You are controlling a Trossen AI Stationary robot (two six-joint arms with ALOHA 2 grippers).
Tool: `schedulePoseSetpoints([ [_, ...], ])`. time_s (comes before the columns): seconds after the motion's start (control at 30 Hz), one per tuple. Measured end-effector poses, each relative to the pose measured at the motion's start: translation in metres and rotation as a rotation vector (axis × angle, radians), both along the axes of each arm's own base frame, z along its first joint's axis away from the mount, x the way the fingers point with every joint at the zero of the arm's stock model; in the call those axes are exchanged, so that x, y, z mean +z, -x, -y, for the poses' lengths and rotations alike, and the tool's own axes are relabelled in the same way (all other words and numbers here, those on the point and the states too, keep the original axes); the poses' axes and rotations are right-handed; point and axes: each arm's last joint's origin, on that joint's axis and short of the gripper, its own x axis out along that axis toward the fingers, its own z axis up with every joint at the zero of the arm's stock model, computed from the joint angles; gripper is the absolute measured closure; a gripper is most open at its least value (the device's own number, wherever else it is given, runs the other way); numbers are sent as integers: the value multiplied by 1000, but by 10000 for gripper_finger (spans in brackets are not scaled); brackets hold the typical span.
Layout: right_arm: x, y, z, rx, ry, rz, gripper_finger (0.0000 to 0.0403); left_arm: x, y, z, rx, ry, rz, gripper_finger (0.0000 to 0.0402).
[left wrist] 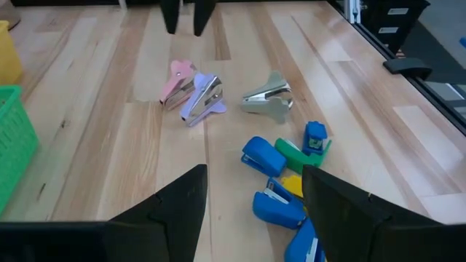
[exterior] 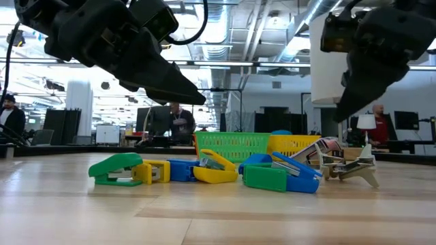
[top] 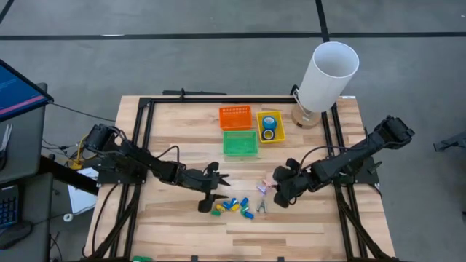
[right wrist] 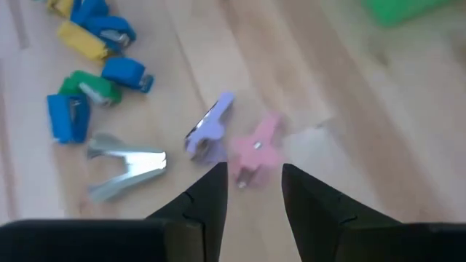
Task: Pick and place Stapler, Stapler remover, tape
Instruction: Put the pink staple remover into the green bin
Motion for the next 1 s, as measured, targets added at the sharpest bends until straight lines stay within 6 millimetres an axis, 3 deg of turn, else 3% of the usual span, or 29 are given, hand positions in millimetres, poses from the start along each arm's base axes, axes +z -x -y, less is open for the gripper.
schedulePoseSetpoints([
  [0.27, -2, 1, -2, -29, -47, -15, 279, 0, 0, 0, 0, 0, 0, 188],
  [0.5, -33, -2, -6, 59, 79, -174, 279, 0, 0, 0, 0, 0, 0, 188],
  [0.67, -52, -7, -9, 86, 51, -253, 279, -1, 1, 0, -4, -5, -3, 188],
  [1.0, -42, -23, -6, 64, 21, -224, 279, -1, 1, 0, -4, -7, -3, 188],
])
